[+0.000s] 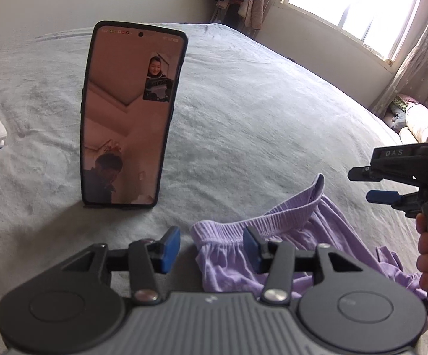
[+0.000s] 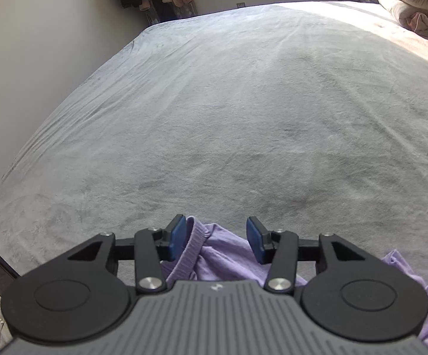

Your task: Fold clothes

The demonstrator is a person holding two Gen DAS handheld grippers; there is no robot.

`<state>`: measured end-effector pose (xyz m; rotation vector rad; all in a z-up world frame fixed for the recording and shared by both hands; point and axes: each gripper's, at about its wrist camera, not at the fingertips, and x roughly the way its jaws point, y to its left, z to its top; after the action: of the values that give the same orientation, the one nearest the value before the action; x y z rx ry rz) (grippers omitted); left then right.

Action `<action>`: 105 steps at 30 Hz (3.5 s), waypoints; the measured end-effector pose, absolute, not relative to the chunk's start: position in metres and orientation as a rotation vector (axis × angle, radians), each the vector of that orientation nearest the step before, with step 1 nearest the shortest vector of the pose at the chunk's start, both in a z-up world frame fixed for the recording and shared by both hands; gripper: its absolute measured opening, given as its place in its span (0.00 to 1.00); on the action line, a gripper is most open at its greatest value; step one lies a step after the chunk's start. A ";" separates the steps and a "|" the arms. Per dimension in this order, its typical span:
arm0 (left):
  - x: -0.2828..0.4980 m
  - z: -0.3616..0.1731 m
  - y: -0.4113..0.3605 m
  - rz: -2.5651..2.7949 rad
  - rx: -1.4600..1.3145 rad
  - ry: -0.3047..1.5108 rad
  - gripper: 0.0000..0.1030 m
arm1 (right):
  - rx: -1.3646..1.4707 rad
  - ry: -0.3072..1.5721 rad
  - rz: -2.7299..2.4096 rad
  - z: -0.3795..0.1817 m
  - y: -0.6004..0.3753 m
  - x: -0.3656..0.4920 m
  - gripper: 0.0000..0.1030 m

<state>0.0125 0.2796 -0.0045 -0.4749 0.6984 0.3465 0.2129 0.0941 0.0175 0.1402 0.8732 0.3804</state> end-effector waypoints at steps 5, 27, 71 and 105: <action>0.014 0.000 0.266 0.260 -0.481 0.698 0.47 | 0.055 0.882 0.318 0.026 0.054 0.202 0.49; 0.042 -0.033 0.192 0.008 -0.449 0.868 0.47 | -0.091 0.993 0.169 -0.015 -0.044 0.160 0.16; 0.027 -0.022 0.213 -0.040 -0.612 0.861 0.45 | 0.249 0.887 0.277 0.008 -0.157 0.036 0.37; 0.027 -0.021 0.231 0.031 -0.621 0.849 0.42 | -0.052 0.807 0.440 -0.006 -0.114 0.031 0.34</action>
<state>0.0271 0.2305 -0.0213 -0.6211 0.8491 0.0307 0.0313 -0.1135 -0.0062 -0.0516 0.8066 0.4402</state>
